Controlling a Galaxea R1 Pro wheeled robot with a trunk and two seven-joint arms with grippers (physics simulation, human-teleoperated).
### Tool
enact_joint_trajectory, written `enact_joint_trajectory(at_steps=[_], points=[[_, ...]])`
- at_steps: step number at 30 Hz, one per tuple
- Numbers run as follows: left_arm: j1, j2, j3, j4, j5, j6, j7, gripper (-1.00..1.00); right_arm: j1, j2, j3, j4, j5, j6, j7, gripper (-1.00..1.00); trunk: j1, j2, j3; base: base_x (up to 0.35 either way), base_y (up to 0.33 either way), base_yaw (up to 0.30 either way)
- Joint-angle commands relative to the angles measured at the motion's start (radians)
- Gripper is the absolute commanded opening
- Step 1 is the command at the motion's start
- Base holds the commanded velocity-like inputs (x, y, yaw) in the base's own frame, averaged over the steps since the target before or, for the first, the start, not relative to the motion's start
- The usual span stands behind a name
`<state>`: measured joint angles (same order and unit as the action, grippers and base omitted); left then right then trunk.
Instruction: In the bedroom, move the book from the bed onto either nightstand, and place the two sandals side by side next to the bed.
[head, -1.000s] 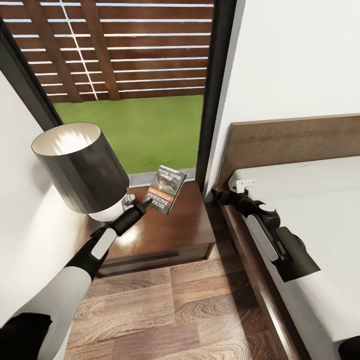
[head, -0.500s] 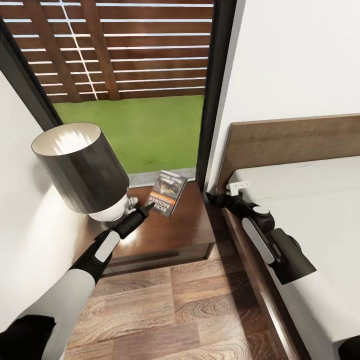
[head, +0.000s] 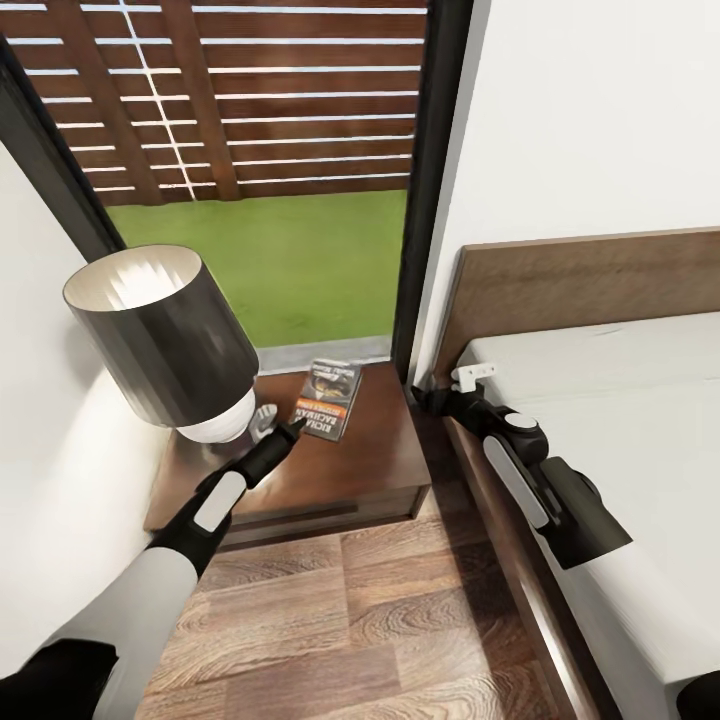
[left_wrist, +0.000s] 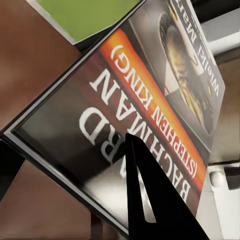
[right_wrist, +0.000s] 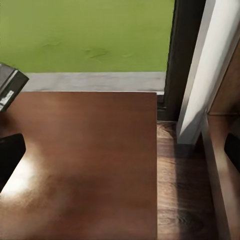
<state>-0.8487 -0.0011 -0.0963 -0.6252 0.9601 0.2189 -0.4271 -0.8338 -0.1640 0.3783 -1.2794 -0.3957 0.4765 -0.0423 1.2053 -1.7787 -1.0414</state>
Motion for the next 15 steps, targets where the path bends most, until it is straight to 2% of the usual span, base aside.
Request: enact_joint_trajectory(at_steps=[1, 15], points=[[0.000, 0.000, 0.000, 0.004, 0.013, 0.008, 0.005, -1.00, -0.001, -0.001, 0.003, -0.001, -0.006, 0.004, -0.004, 1.00, 0.000, 0.000, -0.001, 0.000, 0.000, 0.000], [0.003, 0.005, 0.001, 0.070, 0.014, 0.046, 0.051, -1.00, -0.001, -0.002, 0.001, -0.009, -0.007, 0.002, 0.003, 1.00, 0.000, 0.000, -0.001, 0.000, 0.000, 0.000]])
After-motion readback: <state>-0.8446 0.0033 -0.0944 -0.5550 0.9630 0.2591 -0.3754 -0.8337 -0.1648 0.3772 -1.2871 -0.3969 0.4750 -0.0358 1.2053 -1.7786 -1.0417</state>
